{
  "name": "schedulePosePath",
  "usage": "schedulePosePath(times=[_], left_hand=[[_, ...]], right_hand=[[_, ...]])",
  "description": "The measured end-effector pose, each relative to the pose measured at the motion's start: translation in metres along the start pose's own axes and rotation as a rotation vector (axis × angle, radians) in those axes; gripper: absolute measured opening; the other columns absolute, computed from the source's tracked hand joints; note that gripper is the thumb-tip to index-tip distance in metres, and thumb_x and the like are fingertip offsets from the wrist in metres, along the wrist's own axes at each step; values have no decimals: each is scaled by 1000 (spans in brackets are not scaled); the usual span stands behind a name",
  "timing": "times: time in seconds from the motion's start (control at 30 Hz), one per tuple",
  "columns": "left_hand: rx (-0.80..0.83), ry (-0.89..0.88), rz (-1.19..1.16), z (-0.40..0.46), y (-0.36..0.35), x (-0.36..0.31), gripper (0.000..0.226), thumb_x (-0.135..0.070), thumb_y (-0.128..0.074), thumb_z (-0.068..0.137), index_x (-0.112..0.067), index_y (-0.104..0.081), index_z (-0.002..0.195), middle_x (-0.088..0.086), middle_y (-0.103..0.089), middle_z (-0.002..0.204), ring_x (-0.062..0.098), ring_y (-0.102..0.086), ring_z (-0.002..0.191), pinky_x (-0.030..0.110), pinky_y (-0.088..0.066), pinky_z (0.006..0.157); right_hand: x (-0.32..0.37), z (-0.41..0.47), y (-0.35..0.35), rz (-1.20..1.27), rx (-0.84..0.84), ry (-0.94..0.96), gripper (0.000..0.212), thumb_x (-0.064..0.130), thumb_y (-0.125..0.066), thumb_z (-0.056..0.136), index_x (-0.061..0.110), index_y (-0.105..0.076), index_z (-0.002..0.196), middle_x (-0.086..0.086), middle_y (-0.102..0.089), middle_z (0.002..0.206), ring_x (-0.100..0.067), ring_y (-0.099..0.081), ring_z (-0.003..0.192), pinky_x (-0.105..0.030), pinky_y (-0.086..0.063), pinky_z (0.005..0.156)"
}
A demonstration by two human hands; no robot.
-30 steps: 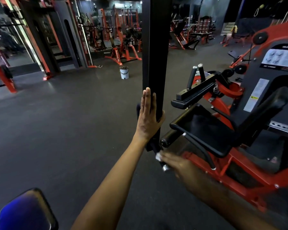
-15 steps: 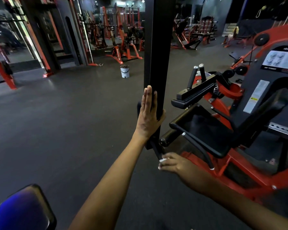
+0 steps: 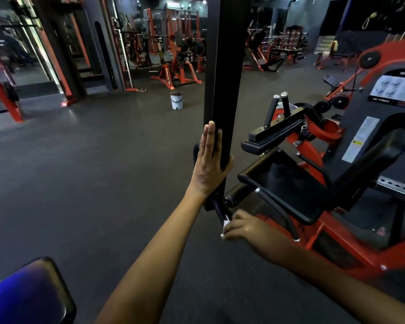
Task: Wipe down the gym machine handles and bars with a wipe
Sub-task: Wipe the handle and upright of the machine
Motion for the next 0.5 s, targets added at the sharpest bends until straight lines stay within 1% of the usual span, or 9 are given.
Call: schedulePosePath(times=[0.03,0.13,0.17,0.2,0.27,0.33,0.4,0.43,0.5], left_hand=[[4,21,-27,2,2,1,97,-15,-59,89,-17,14,153,-3,23,159,19,12,149,40,-8,122],[19,34,-21,3,-2,0,95,-16,-58,89,-18,13,153,-4,22,160,19,11,149,39,-7,122],[20,31,-25,6,1,-2,95,-17,-58,90,-19,12,153,-5,22,160,19,11,149,38,-8,122],[14,12,-19,4,1,0,95,-18,-58,90,-19,12,154,-5,22,160,18,11,149,39,-8,122],[15,3,-14,2,3,1,96,-19,-60,90,-19,13,153,-5,23,160,19,12,149,39,-8,122],[19,22,-23,1,5,2,98,-18,-62,90,-19,13,153,-4,23,160,19,12,149,40,-9,121],[6,24,-9,0,3,3,99,-17,-63,89,-19,13,153,-4,23,160,20,11,149,41,-9,121],[7,23,-6,1,4,3,99,-17,-62,89,-19,13,153,-4,22,160,20,11,149,41,-9,121],[7,35,-22,-1,3,2,98,-16,-61,90,-20,13,153,-5,23,160,19,12,149,40,-8,121]], right_hand=[[-4,0,9,39,-36,-99,30,3,-48,89,6,-69,110,-6,-62,115,-17,-51,108,-17,-37,94],[-27,22,11,169,-267,-415,31,-8,-48,88,2,-67,111,-16,-58,120,-21,-51,109,-13,-33,88],[-28,32,7,261,-332,-504,30,-9,-51,86,3,-68,108,-17,-59,116,-14,-54,104,-9,-33,83],[-29,38,-1,340,-429,-563,30,-10,-55,84,6,-70,103,-15,-63,109,-1,-56,96,-6,-34,80],[-22,31,-10,565,-582,-684,29,-10,-61,81,14,-71,94,-4,-69,94,16,-57,82,-5,-39,77],[-9,3,-16,817,-564,-813,25,-9,-60,83,13,-70,89,2,-69,79,10,-61,67,-8,-44,67],[4,-19,-26,931,-418,-860,23,-9,-56,86,8,-69,79,4,-64,61,2,-56,49,-18,-46,54],[3,-24,-33,969,-378,-898,24,-8,-53,88,9,-66,76,4,-62,58,0,-54,45,-22,-46,52],[-5,-13,-35,1172,-318,-957,23,-4,-48,92,11,-58,78,2,-60,68,0,-58,50,-17,-48,51]])
Point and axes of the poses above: each hand's wrist, its own z-axis towards the middle knuckle, its own y-axis out of the back of the hand, x = y × z, the point moved 2 cm from there along z, towards the middle knuckle
